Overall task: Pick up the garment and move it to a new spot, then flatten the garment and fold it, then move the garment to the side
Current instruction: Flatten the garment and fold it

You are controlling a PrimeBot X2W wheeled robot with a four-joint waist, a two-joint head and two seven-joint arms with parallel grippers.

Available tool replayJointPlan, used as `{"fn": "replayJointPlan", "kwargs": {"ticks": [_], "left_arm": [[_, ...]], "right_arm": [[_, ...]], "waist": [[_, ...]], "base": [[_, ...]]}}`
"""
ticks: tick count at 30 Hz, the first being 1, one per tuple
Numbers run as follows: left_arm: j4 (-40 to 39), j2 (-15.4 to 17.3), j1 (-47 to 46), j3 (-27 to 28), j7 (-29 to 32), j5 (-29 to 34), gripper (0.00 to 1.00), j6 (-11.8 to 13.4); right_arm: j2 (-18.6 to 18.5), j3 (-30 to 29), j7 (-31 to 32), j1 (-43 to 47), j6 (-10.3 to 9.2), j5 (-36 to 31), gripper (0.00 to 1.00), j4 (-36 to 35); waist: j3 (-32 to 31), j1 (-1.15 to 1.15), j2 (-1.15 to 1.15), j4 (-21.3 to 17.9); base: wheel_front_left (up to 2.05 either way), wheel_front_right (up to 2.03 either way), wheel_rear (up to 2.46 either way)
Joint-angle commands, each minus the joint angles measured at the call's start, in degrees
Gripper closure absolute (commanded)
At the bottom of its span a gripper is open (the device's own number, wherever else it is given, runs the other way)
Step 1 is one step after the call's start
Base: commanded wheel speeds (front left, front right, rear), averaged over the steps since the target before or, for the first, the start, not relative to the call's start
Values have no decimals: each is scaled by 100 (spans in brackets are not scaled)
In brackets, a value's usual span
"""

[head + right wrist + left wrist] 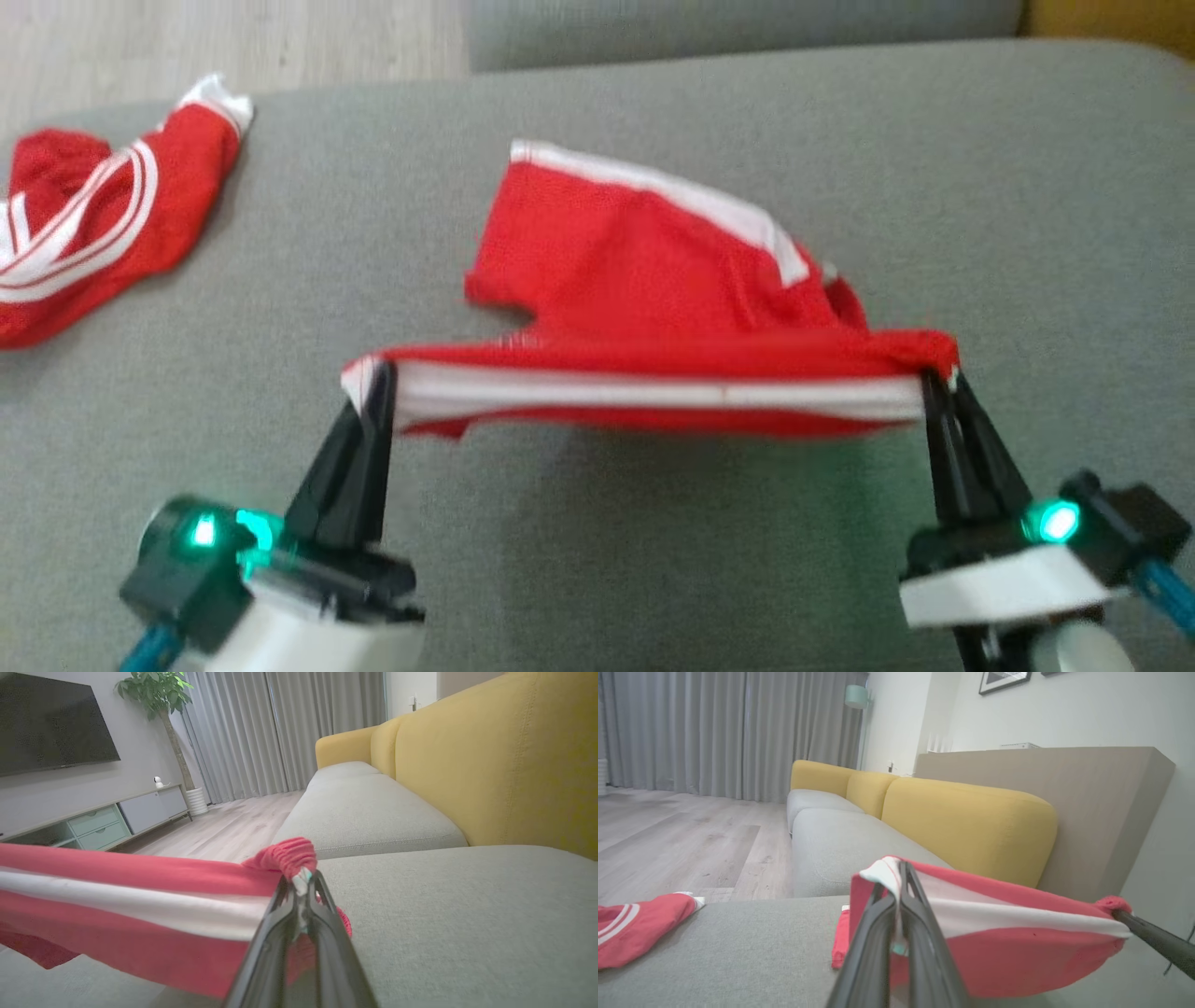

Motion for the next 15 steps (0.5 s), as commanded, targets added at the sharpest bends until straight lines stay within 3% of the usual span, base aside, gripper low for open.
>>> {"fn": "replayJointPlan", "kwargs": {"ticks": [1, 7, 15], "left_arm": [[-346, 216, -74, 233, 66, 85, 100, 102], [-665, 269, 238, 49, 377, 79, 100, 203], [298, 145, -653, -90, 376, 66, 100, -157]], "right_arm": [[-25, 55, 117, 31, 21, -58, 100, -380], [-25, 31, 511, 460, 21, -64, 100, -892], [-25, 35, 446, 124, 21, 231, 100, -377]], "waist": [[-130, 2, 0, -60], [-80, 2, 0, -88], [342, 2, 0, -85]], "base": [[0, 0, 0], [0, 0, 0], [0, 0, 0]]}}
